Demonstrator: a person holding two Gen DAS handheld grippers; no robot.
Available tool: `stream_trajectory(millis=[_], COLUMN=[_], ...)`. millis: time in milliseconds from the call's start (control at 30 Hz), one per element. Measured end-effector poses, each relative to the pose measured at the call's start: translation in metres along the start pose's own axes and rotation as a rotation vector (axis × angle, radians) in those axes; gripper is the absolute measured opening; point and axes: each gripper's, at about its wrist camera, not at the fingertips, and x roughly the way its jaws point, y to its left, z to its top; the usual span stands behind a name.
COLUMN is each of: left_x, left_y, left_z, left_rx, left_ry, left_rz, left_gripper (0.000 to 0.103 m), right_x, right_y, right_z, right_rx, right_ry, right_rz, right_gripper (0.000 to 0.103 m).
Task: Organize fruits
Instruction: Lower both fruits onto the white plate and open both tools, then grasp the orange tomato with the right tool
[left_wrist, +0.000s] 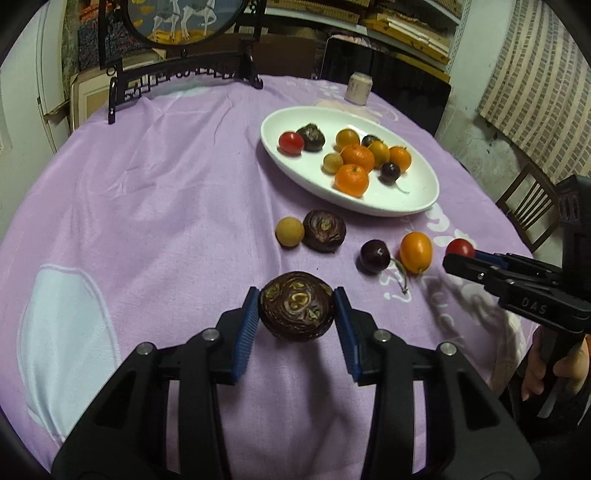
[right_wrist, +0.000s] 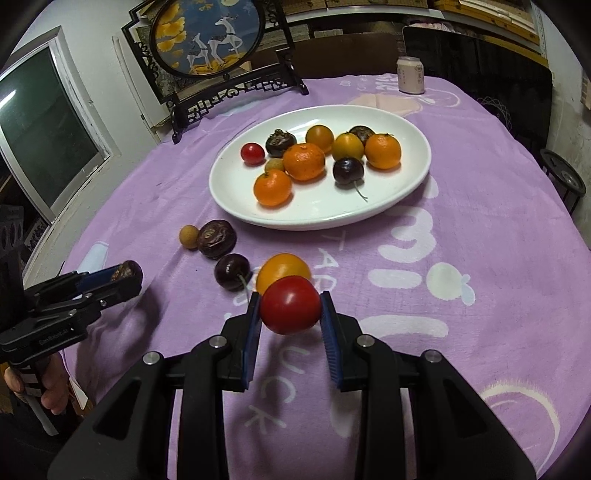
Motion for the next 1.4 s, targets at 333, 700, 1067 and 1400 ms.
stream_trajectory(millis=[333, 700, 1067, 1400], left_x=[-0.005, 0.06, 0.14, 0.111], left_y=[-0.009, -0.03, -0.032, -0.03], left_z=[0.027, 0.168, 0.191, 0.184], left_rx=[0.031, 0.043, 0.013, -0.008], left_ry=[-0.018, -0.032, 0.08, -0.007], left_rz=[-0.031, 0.011, 0.008, -0.002], left_gripper=[0.041, 0.041, 0.041, 0.083], right_x=[-0.004, 0.025, 0.08, 0.058], right_y=[0.002, -0.019, -0.044, -0.037], right_z=[0.01, 0.112, 0.138, 0.136], right_rx=[-0.013, -0.056, -0.026, -0.025], right_ry=[-0.007, -0.048, 0.008, -0.061], right_rz=[-0.004, -0.054, -0.079, -0.108], right_gripper=[0.032, 0.032, 0.032, 0.056])
